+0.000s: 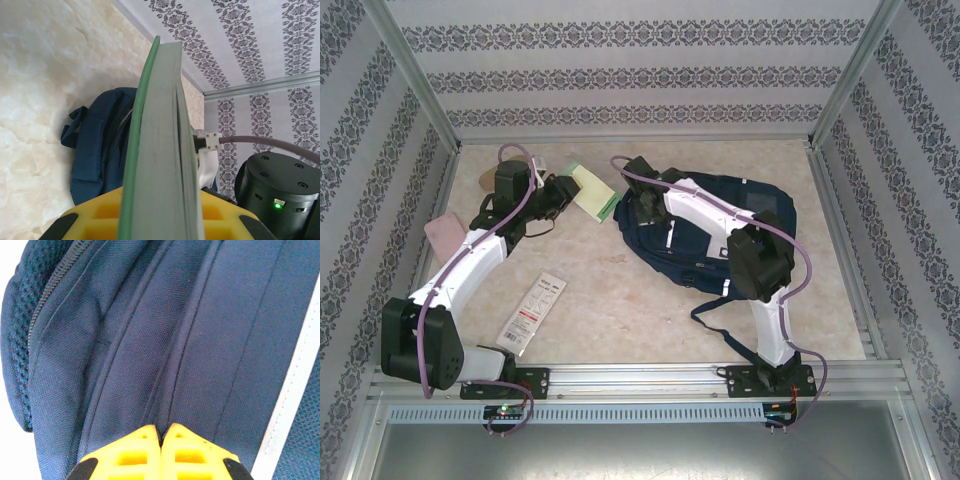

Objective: Pack the student bag
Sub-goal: Open the student bag at the middle-right of the table, then place the loose stationery in the student bag.

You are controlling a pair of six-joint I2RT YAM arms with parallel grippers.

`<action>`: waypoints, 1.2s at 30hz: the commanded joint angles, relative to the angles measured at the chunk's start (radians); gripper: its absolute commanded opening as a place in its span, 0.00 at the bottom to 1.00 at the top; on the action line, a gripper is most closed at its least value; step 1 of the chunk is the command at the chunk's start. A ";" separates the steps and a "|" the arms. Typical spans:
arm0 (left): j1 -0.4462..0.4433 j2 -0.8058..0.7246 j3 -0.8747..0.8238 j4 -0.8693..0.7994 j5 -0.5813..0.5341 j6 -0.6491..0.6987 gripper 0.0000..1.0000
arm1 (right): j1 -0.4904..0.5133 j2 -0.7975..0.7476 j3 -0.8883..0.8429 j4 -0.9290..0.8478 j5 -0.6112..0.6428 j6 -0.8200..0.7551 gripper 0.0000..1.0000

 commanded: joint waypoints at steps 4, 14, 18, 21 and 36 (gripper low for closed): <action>0.014 -0.008 0.026 -0.022 0.041 0.061 0.01 | 0.008 -0.154 0.012 0.007 0.009 -0.106 0.00; 0.004 0.070 0.006 0.030 0.113 0.052 0.01 | -0.056 -0.359 0.107 0.032 -0.351 -0.383 0.00; -0.050 0.122 0.013 0.079 0.122 0.034 0.02 | -0.088 -0.396 0.163 -0.006 -0.457 -0.455 0.00; -0.108 0.180 0.025 0.129 0.124 0.010 0.01 | -0.130 -0.424 0.179 0.002 -0.567 -0.452 0.00; -0.322 0.476 0.238 0.345 0.115 -0.134 0.01 | -0.250 -0.495 0.070 0.114 -0.829 -0.296 0.00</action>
